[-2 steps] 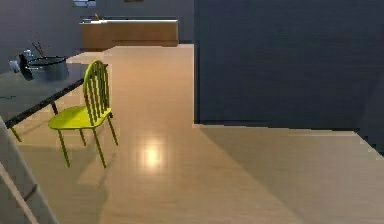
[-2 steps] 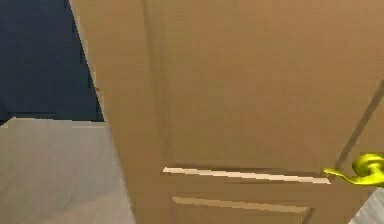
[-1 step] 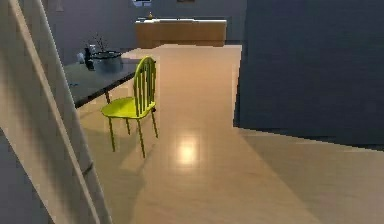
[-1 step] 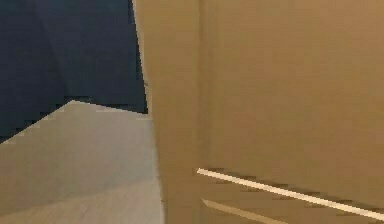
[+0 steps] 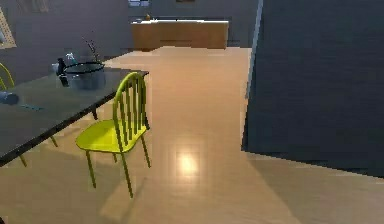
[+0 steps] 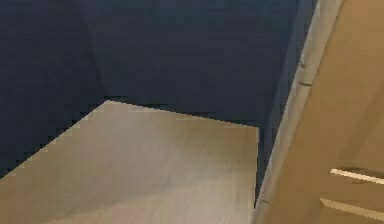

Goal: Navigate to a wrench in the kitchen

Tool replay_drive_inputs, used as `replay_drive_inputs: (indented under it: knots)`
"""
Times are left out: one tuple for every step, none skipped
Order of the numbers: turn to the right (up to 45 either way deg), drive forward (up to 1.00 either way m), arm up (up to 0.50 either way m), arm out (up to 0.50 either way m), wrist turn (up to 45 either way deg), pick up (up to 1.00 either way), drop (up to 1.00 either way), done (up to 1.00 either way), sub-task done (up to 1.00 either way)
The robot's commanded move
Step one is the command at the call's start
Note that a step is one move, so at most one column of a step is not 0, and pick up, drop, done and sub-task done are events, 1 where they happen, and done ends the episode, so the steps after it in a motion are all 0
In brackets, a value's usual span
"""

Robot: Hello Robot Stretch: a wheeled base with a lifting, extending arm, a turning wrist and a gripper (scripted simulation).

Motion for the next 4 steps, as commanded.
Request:
replay_drive_inputs:
  knots:
    - [-39.0, 0.00, 0.00, 0.00, 0.0, 0.00, 0.00, 0.00, 0.00]
    - [0.0, 0.85, 0.00, 0.00, 0.0, 0.00, 0.00, 0.00, 0.00]
    - [-3.0, 0.00, 0.00, 0.00, 0.0, 0.00, 0.00, 0.00, 0.00]
    - [0.0, 0.95, 0.00, 0.00, 0.0, 0.00, 0.00, 0.00, 0.00]
